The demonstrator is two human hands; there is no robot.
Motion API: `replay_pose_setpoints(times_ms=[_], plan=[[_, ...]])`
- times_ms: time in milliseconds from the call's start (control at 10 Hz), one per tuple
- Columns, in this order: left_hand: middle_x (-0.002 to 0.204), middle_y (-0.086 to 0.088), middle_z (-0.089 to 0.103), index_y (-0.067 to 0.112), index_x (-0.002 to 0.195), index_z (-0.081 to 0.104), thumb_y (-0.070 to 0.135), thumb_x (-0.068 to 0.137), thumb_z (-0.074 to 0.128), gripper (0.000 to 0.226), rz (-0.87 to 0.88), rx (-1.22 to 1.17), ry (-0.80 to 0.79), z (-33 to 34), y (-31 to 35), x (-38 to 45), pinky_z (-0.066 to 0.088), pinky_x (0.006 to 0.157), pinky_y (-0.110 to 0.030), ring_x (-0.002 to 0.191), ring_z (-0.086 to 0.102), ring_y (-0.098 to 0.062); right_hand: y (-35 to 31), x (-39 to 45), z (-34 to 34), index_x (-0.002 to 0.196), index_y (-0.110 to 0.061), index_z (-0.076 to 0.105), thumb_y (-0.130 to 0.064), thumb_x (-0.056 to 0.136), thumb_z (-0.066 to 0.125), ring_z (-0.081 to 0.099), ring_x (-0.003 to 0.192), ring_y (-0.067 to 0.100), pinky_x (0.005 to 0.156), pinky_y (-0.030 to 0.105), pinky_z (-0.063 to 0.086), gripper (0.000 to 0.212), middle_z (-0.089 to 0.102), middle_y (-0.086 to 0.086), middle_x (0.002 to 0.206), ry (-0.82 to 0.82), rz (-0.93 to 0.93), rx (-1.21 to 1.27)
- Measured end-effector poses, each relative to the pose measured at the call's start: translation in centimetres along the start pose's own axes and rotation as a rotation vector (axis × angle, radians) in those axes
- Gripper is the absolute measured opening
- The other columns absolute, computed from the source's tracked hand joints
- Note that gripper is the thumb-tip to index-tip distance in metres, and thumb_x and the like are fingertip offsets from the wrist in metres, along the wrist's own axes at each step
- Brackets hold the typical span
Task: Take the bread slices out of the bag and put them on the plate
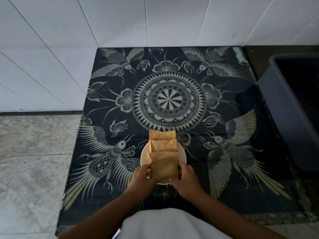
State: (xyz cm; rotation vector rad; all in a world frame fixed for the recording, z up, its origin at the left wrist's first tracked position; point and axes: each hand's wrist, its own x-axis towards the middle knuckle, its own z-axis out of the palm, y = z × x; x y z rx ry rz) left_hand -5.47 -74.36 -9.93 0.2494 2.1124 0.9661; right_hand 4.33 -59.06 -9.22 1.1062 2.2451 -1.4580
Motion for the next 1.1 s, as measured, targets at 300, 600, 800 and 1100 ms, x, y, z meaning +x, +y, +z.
replay_pose_setpoints(times_ms=[300,600,800,1100], plan=[[0.113,0.007,0.060,0.032,0.121,0.037,0.011,0.085,0.066,0.051,0.007,-0.176,-0.039,0.2,1.5,0.4,0.055,0.061,-0.016,0.093,0.063,-0.007,-1.0,0.0,0.2,0.139,-0.023,0.042,-0.026,0.075,0.079,0.057,0.114,0.018,0.082,0.031,0.053,0.075,0.060,-0.001,0.125,-0.015,0.011,0.230],[0.122,-0.001,0.061,0.029,0.133,0.041,0.028,0.075,0.066,0.063,-0.006,-0.367,-0.124,-0.3,2.1,0.9,0.051,0.097,-0.054,0.111,0.061,-0.023,-1.8,1.4,0.0,0.144,-0.023,0.036,-0.009,0.085,0.073,0.060,0.114,0.024,0.095,0.051,0.052,0.071,0.062,0.006,0.125,-0.047,0.065,0.481],[0.135,-0.008,0.056,0.026,0.144,0.035,0.024,0.074,0.067,0.077,-0.003,-0.415,-0.207,-0.6,2.0,1.0,0.044,0.104,-0.060,0.123,0.054,-0.031,-0.9,1.5,-0.2,0.150,-0.029,0.026,-0.017,0.081,0.076,0.056,0.115,0.016,0.084,0.031,0.052,0.086,0.059,0.000,0.131,-0.057,0.043,0.414],[0.133,-0.002,0.054,0.025,0.151,0.013,0.024,0.076,0.066,0.092,-0.007,-0.465,-0.278,-0.8,2.6,0.4,0.052,0.099,-0.043,0.119,0.056,-0.025,-1.1,1.6,-0.8,0.144,-0.033,0.030,-0.017,0.081,0.078,0.057,0.116,0.014,0.087,0.032,0.050,0.081,0.060,-0.004,0.127,-0.114,-0.029,0.387]])
